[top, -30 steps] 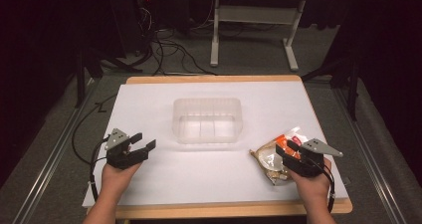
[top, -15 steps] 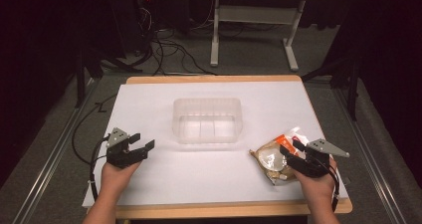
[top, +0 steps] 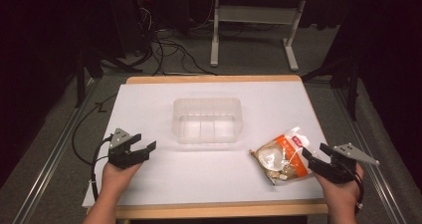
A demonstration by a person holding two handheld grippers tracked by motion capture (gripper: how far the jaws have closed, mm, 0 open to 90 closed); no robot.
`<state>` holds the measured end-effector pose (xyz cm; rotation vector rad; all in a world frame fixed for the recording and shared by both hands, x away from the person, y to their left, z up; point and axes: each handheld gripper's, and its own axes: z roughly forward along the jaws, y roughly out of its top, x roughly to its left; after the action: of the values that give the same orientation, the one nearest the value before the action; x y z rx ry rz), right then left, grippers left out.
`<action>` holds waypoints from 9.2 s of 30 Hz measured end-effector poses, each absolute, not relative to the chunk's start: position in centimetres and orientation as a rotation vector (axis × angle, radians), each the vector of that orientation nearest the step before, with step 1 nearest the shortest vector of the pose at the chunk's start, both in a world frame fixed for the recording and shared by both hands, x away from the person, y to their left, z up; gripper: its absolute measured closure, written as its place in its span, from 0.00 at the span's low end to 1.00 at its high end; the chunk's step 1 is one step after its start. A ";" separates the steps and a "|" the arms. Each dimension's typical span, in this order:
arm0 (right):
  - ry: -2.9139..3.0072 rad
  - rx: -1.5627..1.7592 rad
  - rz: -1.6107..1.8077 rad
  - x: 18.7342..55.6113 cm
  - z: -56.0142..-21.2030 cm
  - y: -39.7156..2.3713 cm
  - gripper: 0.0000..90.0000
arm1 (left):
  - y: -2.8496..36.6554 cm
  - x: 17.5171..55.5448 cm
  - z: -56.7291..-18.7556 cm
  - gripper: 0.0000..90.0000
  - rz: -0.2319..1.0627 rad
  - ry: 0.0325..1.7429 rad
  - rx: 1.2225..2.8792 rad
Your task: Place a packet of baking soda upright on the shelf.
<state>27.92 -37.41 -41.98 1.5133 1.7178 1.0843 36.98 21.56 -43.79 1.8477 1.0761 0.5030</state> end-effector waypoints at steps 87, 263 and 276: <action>1.668 1.282 1.319 29.7 -36.6 -33.1 1.00 | 20.5 37.1 -44.3 0.37 0.522 1.034 1.966; 1.844 1.004 1.397 42.9 -38.3 -11.4 1.00 | 19.8 36.7 -44.2 0.35 0.519 0.964 1.993; 1.855 1.013 1.408 42.5 -39.0 -11.2 1.00 | 19.8 36.7 -44.2 0.35 0.520 0.960 1.998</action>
<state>42.55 -11.20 -38.95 1.0131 1.8554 1.4076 36.74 19.77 -44.20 1.9981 0.9601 0.5198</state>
